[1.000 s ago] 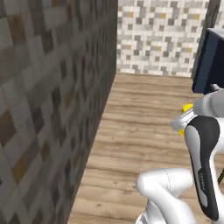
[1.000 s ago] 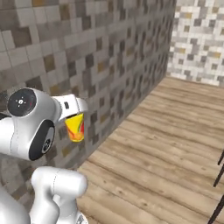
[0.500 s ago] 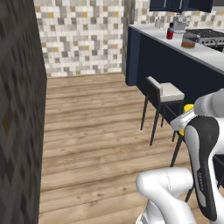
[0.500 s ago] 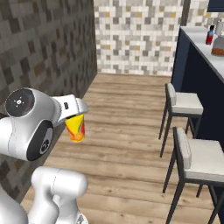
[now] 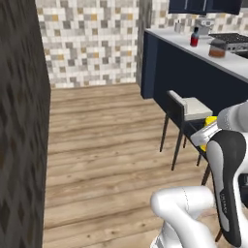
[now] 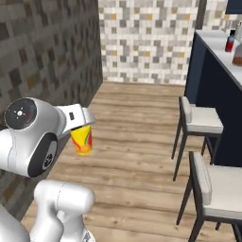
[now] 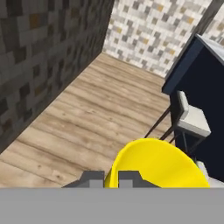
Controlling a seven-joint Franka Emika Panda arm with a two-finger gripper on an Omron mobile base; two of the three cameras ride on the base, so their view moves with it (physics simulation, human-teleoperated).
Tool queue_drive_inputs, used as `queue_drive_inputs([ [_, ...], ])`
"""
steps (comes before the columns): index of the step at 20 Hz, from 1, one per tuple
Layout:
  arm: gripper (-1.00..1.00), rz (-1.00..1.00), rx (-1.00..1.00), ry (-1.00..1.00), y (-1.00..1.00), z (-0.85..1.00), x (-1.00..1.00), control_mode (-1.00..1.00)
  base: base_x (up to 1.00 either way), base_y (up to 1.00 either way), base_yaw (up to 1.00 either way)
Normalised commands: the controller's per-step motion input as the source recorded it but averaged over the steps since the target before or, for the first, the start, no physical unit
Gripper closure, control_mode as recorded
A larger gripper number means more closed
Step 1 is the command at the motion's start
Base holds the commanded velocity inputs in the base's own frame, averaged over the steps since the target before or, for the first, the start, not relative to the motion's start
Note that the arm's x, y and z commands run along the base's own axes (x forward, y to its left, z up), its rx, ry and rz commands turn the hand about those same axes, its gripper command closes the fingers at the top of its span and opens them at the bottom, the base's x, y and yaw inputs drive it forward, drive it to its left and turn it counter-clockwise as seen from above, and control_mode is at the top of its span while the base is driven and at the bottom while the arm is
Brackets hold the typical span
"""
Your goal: Open the cabinet directly in front. Then move the liquor and the cup to the dining counter with the jar on it.
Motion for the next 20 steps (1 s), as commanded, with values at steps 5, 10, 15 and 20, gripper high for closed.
queue_drive_inputs([
  [5, 1.0, 0.0, 0.0, 0.0, 0.0, 0.0, 0.0, 1.0, 1.0, 0.43, -0.05],
  [10, 1.0, 0.0, 0.0, 0.0, 0.0, 0.0, 0.0, 1.0, 1.0, 0.53, -0.06],
  [15, 1.0, 0.0, 0.0, 0.0, 0.0, 0.0, 0.0, 1.0, 1.0, 0.49, -0.06],
  [20, 1.0, 0.0, 0.0, 0.0, 0.0, 0.0, 0.0, 1.0, 1.0, 0.36, -0.05],
])
